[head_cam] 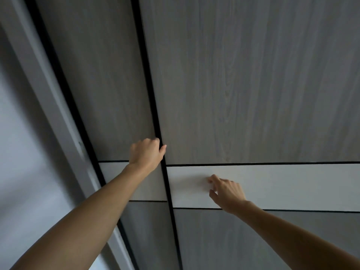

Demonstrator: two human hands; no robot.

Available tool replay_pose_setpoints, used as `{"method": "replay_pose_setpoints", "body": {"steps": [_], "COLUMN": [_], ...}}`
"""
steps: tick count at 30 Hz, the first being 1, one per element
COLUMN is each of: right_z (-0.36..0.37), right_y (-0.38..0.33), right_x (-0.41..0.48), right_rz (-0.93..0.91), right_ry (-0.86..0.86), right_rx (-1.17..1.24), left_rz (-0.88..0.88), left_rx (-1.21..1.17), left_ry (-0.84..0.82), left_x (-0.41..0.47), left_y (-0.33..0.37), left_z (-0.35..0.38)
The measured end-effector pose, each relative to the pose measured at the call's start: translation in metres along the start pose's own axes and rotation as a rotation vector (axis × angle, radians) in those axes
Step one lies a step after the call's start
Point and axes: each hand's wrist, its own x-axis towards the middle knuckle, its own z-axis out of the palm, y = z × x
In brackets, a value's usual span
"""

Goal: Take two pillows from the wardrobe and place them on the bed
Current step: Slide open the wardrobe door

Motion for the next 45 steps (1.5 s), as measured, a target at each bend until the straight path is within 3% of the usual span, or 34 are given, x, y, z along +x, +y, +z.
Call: {"method": "replay_pose_setpoints", "body": {"steps": [6, 16, 27, 38, 45], "right_z": [0.029, 0.06, 0.062, 0.035, -0.007], "right_y": [-0.068, -0.147, -0.172, -0.073, 0.043], "right_x": [0.021, 0.053, 0.064, 0.006, -0.072], "right_rz": [0.045, 0.082, 0.05, 0.246, 0.333], "right_ry": [0.04, 0.057, -0.147, -0.212, -0.258], "right_rx": [0.034, 0.164, 0.163, 0.16, 0.106], "left_rz": [0.121, 0.218, 0.208, -0.046, 0.105], "left_rx": [0.15, 0.385, 0.599, 0.605, 0.27], "left_ry": [0.078, 0.029, -0.028, -0.217, -0.351], "left_x": [0.0, -0.003, -0.022, -0.034, -0.092], "left_y": [-0.077, -0.157, -0.192, -0.147, 0.012], "left_z": [0.001, 0.006, 0.004, 0.012, 0.045]}}
